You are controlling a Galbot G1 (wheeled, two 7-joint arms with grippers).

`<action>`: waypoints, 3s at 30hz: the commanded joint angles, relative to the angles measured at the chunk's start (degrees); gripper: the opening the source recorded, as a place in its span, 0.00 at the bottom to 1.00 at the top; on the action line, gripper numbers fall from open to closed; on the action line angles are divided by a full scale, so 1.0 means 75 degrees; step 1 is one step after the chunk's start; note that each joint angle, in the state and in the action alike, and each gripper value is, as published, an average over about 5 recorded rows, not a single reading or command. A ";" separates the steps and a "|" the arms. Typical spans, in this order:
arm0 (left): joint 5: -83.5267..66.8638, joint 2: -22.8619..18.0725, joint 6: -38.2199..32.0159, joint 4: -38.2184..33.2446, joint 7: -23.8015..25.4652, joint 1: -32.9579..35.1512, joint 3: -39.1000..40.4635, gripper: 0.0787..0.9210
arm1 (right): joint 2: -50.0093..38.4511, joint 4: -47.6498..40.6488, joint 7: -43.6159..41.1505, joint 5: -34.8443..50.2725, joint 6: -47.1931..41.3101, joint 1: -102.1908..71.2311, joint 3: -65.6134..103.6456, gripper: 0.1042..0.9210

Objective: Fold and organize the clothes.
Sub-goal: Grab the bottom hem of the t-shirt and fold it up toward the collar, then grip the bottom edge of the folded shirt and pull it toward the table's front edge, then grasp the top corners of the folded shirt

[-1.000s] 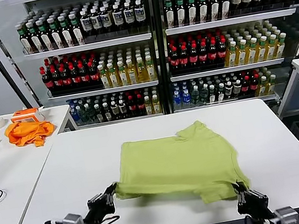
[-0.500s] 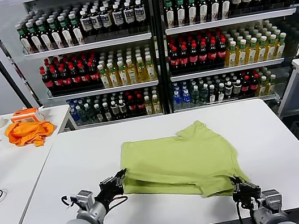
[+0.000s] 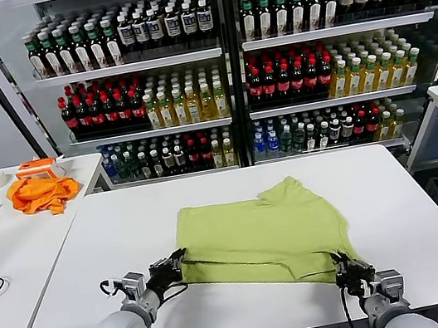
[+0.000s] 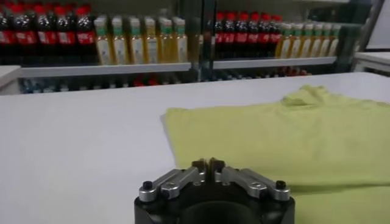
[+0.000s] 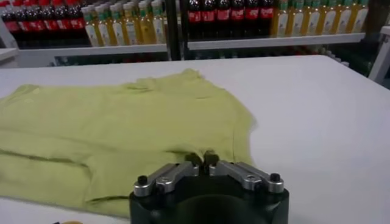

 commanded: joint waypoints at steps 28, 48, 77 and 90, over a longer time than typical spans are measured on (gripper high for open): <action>-0.0245 0.0239 0.0988 -0.1475 -0.1026 0.1431 -0.0094 0.77 | -0.0160 0.0208 -0.0250 0.0267 0.0514 -0.1236 0.0651 0.68; -0.0435 0.0447 0.0958 -0.1908 -0.0656 0.1966 -0.0240 0.08 | -0.0151 0.1288 -0.0280 0.0220 0.0430 -0.2268 0.0813 0.01; 0.0184 0.0924 0.0795 -0.3830 -0.0822 0.3931 -0.1374 0.25 | -0.0389 0.2546 -0.0246 -0.0091 0.0637 -0.2779 0.1683 0.28; -0.1065 0.1064 0.0752 -0.2093 -0.0344 0.0877 -0.0750 0.70 | -0.0630 -0.0229 0.0551 0.0722 -0.0355 0.2308 -0.0596 0.73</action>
